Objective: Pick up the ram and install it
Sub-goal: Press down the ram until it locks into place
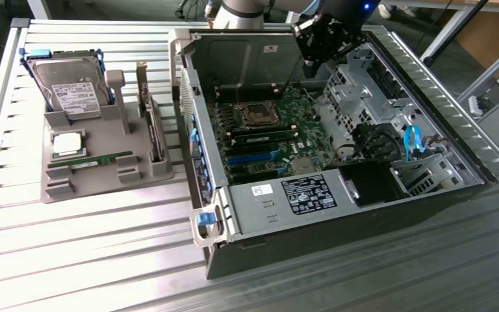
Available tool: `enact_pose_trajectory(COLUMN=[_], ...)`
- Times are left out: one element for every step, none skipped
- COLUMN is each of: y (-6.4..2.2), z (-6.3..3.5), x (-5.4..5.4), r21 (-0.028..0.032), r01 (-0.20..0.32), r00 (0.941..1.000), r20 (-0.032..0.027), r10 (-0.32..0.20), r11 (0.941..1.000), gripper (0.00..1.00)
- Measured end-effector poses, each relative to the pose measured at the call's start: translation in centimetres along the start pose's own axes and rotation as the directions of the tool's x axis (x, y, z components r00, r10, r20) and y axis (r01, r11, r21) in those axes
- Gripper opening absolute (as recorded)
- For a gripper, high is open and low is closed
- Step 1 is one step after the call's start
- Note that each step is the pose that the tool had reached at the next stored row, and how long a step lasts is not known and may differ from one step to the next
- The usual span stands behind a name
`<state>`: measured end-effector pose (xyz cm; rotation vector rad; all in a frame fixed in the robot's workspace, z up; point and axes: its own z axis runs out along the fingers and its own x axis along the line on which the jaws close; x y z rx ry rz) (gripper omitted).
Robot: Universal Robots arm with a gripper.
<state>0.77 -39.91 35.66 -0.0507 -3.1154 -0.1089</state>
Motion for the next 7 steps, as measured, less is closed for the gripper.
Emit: enact_pose_trajectory(y=[0.00,0.00,0.00,0.00,0.00,0.00,0.00], z=[0.01,0.01,0.02,0.03,0.02,0.02,0.03], x=[0.00,0.00,0.00,0.00,0.00,0.00,0.00], r21=[-0.0004,-0.0012,-0.0025,-0.0027,-0.0027,-0.0027,-0.0027], r01=[-0.016,-0.045,-0.088,-0.096,-0.096,-0.096,-0.096], r00=[0.9999,0.9990,0.9961,0.9954,0.9953,0.9954,0.9954], r20=[0.0011,0.0032,0.0060,0.0065,0.0066,0.0066,0.0066], r10=[0.016,0.045,0.088,0.096,0.096,0.096,0.096], r11=[0.9999,0.9990,0.9961,0.9954,0.9954,0.9954,0.9954], gripper=[0.09,0.09,0.09,0.09,0.09,0.09,0.09])
